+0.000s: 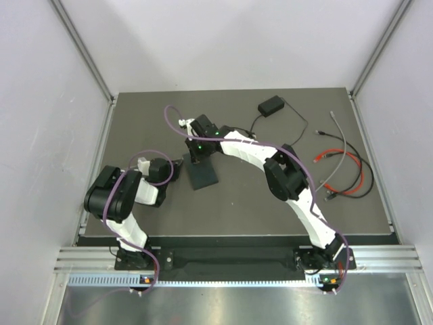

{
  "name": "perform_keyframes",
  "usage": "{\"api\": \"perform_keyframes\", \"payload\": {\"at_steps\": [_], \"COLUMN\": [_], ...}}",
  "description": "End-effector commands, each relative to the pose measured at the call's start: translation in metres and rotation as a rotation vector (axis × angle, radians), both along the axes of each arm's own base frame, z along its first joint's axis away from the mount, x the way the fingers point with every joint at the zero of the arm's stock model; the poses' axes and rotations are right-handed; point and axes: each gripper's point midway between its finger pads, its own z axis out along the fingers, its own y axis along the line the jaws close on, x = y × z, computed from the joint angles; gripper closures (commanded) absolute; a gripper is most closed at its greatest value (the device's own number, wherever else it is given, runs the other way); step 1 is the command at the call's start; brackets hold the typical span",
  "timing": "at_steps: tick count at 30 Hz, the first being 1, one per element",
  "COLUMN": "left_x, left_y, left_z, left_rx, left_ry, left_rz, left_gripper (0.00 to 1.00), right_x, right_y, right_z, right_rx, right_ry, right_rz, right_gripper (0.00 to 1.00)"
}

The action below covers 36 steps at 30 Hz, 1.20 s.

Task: Pull the plug from the switch port

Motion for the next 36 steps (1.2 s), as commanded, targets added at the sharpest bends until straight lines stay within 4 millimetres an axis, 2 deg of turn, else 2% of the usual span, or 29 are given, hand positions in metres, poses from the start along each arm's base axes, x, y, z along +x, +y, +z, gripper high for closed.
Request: {"api": "perform_keyframes", "payload": {"at_steps": [1, 3, 4, 5, 10, 14, 20, 21, 26, 31, 36], "left_x": [-0.029, -0.031, -0.031, -0.031, -0.034, -0.035, -0.039, -0.039, -0.043, -0.044, -0.051], "left_y": [0.008, 0.007, 0.006, 0.006, 0.007, 0.007, 0.007, 0.008, 0.008, 0.007, 0.016], "left_z": [-0.037, -0.039, -0.039, -0.039, -0.039, -0.038, -0.041, -0.04, -0.044, -0.041, -0.036], "left_rx": [0.091, 0.081, 0.078, 0.077, 0.078, 0.083, 0.088, 0.087, 0.094, 0.095, 0.138], "left_ry": [0.15, 0.153, 0.153, 0.15, 0.15, 0.15, 0.157, 0.156, 0.165, 0.156, 0.166], "left_rz": [-0.02, -0.024, -0.026, -0.029, -0.026, -0.029, -0.035, -0.034, -0.046, -0.051, -0.03], "left_gripper": [1.0, 1.0, 1.0, 1.0, 1.0, 1.0, 1.0, 1.0, 1.0, 1.0, 1.0], "right_x": [-0.011, -0.011, -0.015, -0.019, -0.039, -0.041, -0.05, -0.048, -0.056, -0.045, -0.03], "right_y": [-0.011, -0.002, 0.003, 0.004, 0.013, 0.014, 0.015, 0.019, 0.019, 0.015, -0.001], "right_z": [-0.015, 0.002, 0.002, -0.007, -0.012, -0.013, -0.014, -0.008, -0.018, -0.042, -0.05], "right_rx": [-0.045, -0.017, -0.005, -0.013, 0.002, 0.012, 0.031, 0.042, 0.068, 0.003, -0.064], "right_ry": [-0.039, -0.073, -0.059, -0.038, -0.021, -0.012, 0.008, -0.001, 0.048, 0.058, 0.035], "right_rz": [0.058, 0.122, 0.159, 0.192, 0.326, 0.341, 0.467, 0.479, 0.532, 0.451, 0.326], "right_gripper": [0.93, 0.93, 0.93, 0.93, 0.92, 0.92, 0.92, 0.92, 0.93, 0.92, 0.92]}}
